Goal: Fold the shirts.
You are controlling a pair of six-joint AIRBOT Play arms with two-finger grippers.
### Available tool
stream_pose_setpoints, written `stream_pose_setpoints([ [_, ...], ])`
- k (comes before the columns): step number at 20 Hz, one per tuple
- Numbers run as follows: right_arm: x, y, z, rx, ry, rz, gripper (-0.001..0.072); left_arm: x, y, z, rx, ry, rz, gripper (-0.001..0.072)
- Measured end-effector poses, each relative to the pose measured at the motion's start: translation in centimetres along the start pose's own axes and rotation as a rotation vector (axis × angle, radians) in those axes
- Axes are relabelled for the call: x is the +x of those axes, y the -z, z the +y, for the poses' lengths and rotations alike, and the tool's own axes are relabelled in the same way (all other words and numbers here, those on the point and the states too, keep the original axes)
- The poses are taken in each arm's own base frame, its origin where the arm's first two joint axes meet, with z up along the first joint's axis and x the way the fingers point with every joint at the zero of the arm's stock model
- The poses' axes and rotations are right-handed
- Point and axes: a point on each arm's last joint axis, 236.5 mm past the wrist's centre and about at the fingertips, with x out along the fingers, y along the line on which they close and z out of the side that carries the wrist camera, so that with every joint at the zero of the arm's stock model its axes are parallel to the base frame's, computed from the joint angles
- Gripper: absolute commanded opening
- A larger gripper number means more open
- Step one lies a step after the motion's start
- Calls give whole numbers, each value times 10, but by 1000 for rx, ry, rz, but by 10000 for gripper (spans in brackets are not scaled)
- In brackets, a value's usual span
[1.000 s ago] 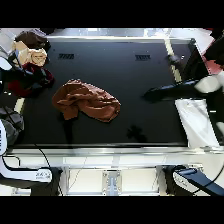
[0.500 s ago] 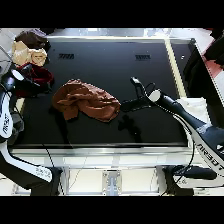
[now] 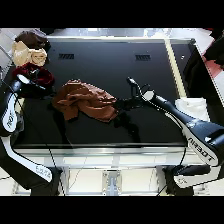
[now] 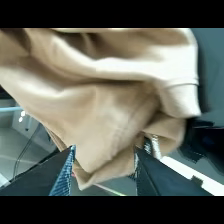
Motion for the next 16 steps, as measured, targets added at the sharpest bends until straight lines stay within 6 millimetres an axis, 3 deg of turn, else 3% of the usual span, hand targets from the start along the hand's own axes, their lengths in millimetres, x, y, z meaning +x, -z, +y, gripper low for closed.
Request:
stream_pose_setpoints([
  [7,30,28,12,48,-42,107,427,2,10,-11,3,51,41,472],
  [11,34,33,14,57,-47,121,427,-10,16,-15,50,84,63,472],
  [16,36,34,16,61,-50,125,427,-27,10,-33,104,206,20,472],
])
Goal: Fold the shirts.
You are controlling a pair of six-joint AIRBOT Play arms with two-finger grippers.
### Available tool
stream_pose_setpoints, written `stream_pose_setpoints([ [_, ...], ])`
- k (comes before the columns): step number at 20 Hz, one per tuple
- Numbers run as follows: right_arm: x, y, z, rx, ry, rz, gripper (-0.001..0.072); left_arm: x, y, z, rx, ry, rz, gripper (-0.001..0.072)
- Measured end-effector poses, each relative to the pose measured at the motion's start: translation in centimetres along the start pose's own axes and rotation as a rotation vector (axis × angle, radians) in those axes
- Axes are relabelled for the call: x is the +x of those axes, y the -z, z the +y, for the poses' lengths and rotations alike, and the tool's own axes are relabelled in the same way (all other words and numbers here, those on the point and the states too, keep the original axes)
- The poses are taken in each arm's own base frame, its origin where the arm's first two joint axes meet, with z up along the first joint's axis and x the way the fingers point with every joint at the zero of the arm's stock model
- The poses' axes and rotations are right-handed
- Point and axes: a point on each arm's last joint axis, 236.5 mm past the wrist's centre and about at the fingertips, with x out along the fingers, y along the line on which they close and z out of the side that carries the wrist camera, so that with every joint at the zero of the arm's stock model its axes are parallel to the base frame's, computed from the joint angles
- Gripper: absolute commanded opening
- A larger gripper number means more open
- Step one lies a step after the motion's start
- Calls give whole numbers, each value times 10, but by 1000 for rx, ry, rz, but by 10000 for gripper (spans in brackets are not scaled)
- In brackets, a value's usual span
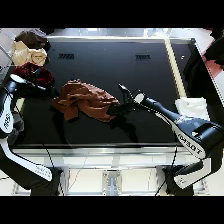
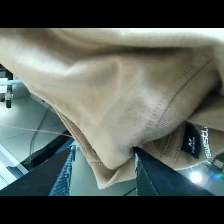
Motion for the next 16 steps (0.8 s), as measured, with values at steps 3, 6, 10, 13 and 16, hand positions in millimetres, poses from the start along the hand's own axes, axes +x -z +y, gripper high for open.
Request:
stream_pose_setpoints([
  [3,0,0,0,-1,1,1,427,-2,2,-7,16,36,6,472],
  [6,0,0,-1,-3,2,1,372,-3,8,-10,32,62,28,463],
  [10,0,-7,-3,-4,13,-28,15,0,16,-14,48,88,60,11],
  [13,-1,-19,-7,-6,30,-80,12,0,19,-17,52,103,74,10],
  [16,-15,-41,-4,-51,48,-142,11,-16,14,-24,62,109,45,10],
])
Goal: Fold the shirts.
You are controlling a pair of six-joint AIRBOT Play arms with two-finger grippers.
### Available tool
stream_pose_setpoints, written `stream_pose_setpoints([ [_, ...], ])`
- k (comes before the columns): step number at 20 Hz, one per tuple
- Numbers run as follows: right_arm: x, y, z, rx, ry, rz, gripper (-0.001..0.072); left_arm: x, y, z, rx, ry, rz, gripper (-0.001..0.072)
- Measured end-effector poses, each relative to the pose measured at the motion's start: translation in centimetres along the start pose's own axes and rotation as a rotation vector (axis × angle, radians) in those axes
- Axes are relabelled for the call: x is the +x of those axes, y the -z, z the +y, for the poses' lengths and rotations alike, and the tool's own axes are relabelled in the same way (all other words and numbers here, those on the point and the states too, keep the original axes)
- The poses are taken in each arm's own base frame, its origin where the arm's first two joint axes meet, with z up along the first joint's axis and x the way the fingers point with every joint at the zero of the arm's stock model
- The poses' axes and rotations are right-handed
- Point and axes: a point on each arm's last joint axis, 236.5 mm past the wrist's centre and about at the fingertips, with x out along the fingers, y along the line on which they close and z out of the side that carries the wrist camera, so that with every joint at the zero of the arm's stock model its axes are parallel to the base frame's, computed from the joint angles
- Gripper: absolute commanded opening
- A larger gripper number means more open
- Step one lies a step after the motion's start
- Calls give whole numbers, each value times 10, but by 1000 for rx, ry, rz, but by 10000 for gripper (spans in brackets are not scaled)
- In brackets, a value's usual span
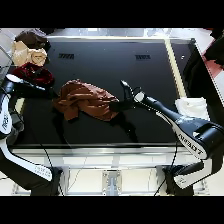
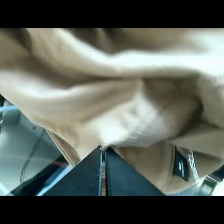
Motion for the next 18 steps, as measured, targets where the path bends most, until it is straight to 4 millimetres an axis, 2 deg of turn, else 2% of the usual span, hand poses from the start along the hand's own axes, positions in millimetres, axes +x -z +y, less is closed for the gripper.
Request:
stream_pose_setpoints([
  [2,-24,-28,10,-78,10,-61,11,-28,-10,-7,21,-23,-60,10],
  [4,-65,-56,29,-185,27,-120,11,-70,-23,-18,48,-59,-153,10],
  [7,-150,-87,66,-366,84,-211,11,-157,-41,-50,81,-101,-369,10],
  [9,-223,-98,102,-478,118,-295,11,-219,-47,-86,102,-103,-537,10],
  [11,-296,-97,140,-567,134,-391,11,-277,-46,-136,153,-94,-700,10],
  [13,-367,-89,176,-638,136,-504,10,-324,-35,-185,227,-116,-839,9],
  [15,-433,-74,208,-702,134,-622,10,-363,-22,-226,296,-162,-966,8],
  [17,-479,-59,227,-744,140,-711,11,-387,-9,-252,341,-206,-1051,8],
  [18,-491,-53,229,-755,151,-727,10,-391,-5,-258,349,-219,-1064,8],
])
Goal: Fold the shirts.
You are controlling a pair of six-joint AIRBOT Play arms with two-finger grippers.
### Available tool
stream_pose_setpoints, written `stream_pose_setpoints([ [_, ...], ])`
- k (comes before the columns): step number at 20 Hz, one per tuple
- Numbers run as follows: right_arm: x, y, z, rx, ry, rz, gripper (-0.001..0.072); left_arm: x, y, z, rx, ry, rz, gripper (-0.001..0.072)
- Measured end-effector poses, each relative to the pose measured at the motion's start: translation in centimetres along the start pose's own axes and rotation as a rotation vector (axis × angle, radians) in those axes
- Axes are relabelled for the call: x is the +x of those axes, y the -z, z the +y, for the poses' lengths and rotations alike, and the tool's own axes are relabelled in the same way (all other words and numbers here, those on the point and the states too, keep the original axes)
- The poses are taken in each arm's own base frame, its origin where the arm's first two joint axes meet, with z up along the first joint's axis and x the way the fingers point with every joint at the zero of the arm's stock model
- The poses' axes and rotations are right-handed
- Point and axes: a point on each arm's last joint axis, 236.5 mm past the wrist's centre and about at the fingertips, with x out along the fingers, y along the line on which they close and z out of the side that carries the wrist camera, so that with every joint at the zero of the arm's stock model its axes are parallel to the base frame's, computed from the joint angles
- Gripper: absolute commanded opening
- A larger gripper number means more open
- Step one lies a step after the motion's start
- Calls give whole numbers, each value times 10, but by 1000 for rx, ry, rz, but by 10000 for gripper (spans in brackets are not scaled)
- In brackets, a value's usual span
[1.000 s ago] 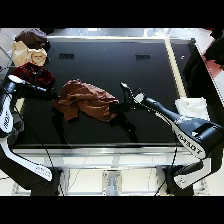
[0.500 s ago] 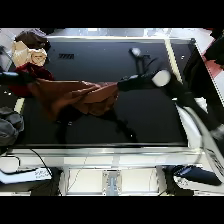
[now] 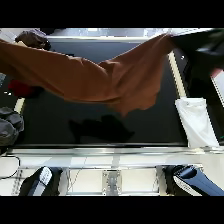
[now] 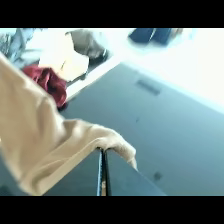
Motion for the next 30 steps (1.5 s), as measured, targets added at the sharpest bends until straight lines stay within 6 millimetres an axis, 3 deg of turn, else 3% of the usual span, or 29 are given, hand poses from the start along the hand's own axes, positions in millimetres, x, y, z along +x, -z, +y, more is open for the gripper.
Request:
stream_pose_setpoints([
  [2,-7,13,-9,-19,45,58,11,2,7,2,-11,-19,27,8],
  [4,7,45,-26,-13,97,173,10,23,34,14,-53,-21,133,8],
  [6,33,93,-50,4,153,326,10,60,84,27,-89,-7,309,8],
  [10,106,204,-109,96,249,574,14,147,226,58,-121,-33,718,22],
  [11,124,228,-123,126,265,604,72,165,259,67,-133,-55,786,159],
  [12,145,251,-138,155,280,624,283,181,289,76,-157,-87,841,490],
  [13,163,267,-151,179,292,625,453,196,309,84,-182,-117,862,696],
  [15,194,289,-175,220,323,604,446,221,315,97,-212,-160,827,694],
  [17,208,289,-199,239,365,564,443,235,284,117,-216,-209,724,693],
  [19,198,282,-230,237,431,558,360,226,233,138,-209,-258,604,692],
  [20,184,278,-246,244,470,568,363,214,204,149,-206,-290,541,686],
  [22,142,279,-276,284,553,613,368,172,154,177,-188,-381,437,686],
  [24,98,286,-293,344,613,651,368,116,124,200,-198,-481,362,685],
  [25,81,295,-294,386,616,671,367,85,124,210,-220,-537,347,686],
  [27,62,321,-282,472,577,696,368,32,151,223,-335,-645,345,685],
  [29,62,351,-260,565,498,697,368,-5,210,223,-537,-730,374,684],
  [30,67,362,-249,606,455,686,368,-13,242,216,-644,-740,397,645],
])
